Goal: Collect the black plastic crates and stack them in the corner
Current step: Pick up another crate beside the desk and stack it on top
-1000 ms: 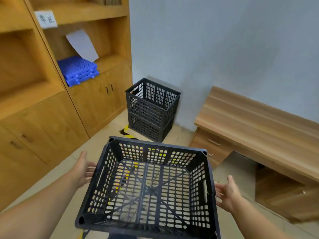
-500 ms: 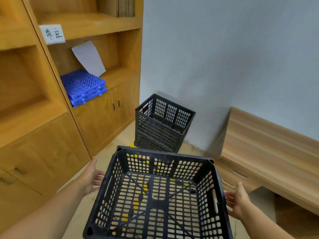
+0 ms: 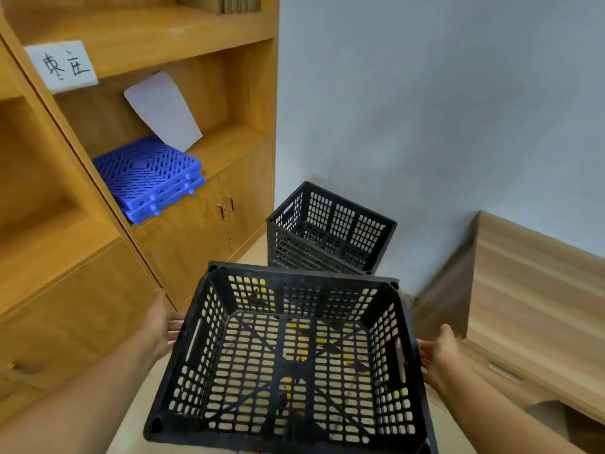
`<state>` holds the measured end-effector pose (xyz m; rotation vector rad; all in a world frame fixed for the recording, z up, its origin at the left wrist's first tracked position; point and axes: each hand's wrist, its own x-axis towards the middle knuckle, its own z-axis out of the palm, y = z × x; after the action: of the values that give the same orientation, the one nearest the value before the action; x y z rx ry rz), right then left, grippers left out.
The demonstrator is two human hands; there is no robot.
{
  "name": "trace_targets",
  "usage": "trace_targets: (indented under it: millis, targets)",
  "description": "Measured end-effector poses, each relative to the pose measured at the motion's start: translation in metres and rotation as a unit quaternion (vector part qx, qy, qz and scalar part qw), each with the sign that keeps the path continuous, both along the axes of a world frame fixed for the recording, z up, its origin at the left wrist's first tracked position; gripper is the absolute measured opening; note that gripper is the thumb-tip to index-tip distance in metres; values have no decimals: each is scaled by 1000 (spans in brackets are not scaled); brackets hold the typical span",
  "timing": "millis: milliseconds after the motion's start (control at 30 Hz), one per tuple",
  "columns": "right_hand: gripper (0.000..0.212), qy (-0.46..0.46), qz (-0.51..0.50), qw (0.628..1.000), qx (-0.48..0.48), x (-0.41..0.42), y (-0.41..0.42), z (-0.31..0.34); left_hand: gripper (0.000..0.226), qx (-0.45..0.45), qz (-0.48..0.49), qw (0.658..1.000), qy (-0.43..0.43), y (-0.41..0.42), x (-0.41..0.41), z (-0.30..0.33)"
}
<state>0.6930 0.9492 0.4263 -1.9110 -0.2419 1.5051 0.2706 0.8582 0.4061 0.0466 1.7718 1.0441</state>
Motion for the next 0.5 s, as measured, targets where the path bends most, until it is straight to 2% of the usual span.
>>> trace_targets:
  millis: [200, 367, 500]
  targets:
    - [61, -30, -87, 996, -2, -25, 93, -4, 76, 19, 49, 998, 38, 67, -20, 21]
    - [46, -39, -93, 995, 18, -46, 158, 6, 82, 32, 70, 996, 41, 118, -40, 35]
    - [41, -37, -92, 994, 41, -55, 196, 15, 81, 47, 107, 993, 22, 154, -50, 46]
